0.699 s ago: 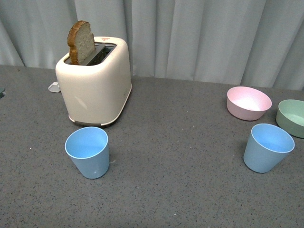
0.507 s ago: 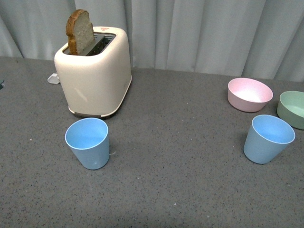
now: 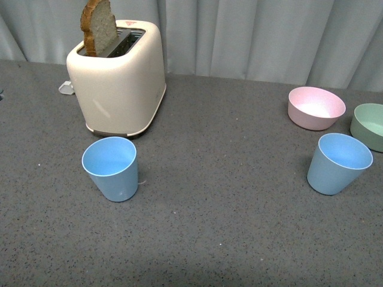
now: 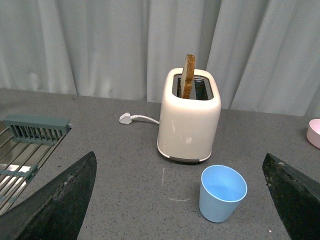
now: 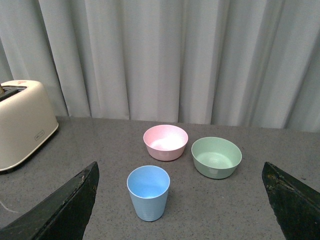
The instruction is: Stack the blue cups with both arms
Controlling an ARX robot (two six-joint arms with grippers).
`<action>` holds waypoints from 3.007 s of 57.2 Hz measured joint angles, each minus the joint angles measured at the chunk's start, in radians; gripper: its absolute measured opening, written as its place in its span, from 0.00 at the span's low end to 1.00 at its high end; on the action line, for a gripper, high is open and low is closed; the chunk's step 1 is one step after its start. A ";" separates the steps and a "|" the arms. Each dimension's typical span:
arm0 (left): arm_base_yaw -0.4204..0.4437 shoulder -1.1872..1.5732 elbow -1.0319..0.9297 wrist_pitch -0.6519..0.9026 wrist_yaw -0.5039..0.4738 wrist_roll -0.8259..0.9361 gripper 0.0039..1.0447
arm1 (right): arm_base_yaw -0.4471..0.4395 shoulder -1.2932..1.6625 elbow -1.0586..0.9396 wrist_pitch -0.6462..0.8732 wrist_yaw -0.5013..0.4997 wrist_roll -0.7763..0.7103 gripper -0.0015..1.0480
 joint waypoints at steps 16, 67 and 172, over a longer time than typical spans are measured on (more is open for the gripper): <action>-0.016 0.014 0.007 -0.025 -0.052 -0.018 0.94 | 0.000 0.000 0.000 0.000 0.000 0.000 0.91; -0.097 1.661 0.698 0.138 0.038 -0.365 0.94 | 0.000 0.000 0.000 0.000 0.000 0.000 0.91; -0.401 1.947 1.064 -0.120 -0.009 -0.430 0.03 | 0.000 0.000 0.000 0.000 0.000 0.000 0.91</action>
